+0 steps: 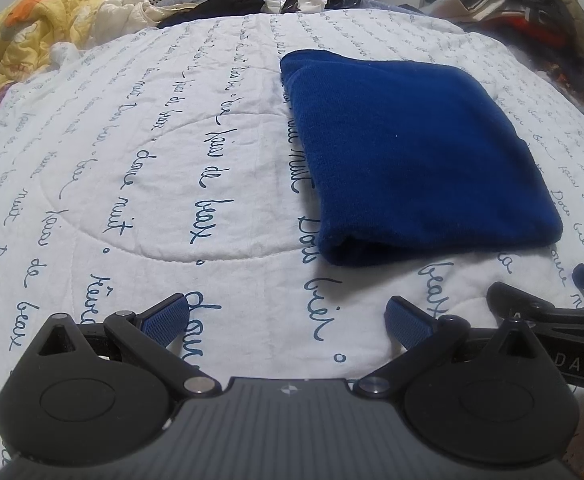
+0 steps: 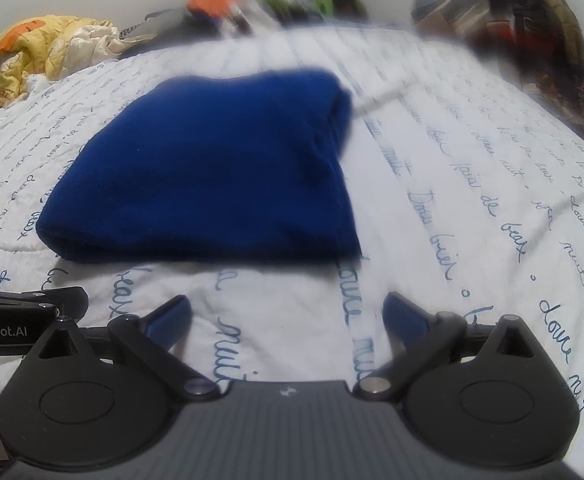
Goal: Fold small clothes
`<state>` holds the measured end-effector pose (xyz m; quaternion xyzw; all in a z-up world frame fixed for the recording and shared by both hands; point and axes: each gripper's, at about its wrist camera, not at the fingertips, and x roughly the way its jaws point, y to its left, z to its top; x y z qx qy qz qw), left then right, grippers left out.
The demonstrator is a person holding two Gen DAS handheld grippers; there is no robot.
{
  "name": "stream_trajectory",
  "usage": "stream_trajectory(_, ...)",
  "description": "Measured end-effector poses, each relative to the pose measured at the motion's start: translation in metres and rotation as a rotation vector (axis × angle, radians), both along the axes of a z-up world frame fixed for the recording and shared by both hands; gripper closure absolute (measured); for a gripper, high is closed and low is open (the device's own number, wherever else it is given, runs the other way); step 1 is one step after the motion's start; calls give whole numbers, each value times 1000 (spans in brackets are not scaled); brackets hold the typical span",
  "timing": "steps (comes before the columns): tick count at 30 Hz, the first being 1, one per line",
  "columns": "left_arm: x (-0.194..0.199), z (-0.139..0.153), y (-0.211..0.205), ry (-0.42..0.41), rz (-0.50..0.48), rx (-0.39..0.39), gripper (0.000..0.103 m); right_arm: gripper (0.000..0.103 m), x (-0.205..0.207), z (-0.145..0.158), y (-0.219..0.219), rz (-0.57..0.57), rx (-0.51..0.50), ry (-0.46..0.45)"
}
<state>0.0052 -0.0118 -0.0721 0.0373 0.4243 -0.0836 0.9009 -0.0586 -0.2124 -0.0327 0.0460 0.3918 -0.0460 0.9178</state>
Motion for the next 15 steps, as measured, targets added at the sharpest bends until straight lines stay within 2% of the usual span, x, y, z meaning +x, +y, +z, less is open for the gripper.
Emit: stream_trajectory(15,-2,0,1,-10,-3,-2,0,0,-2,-1,1,1,-3,-13)
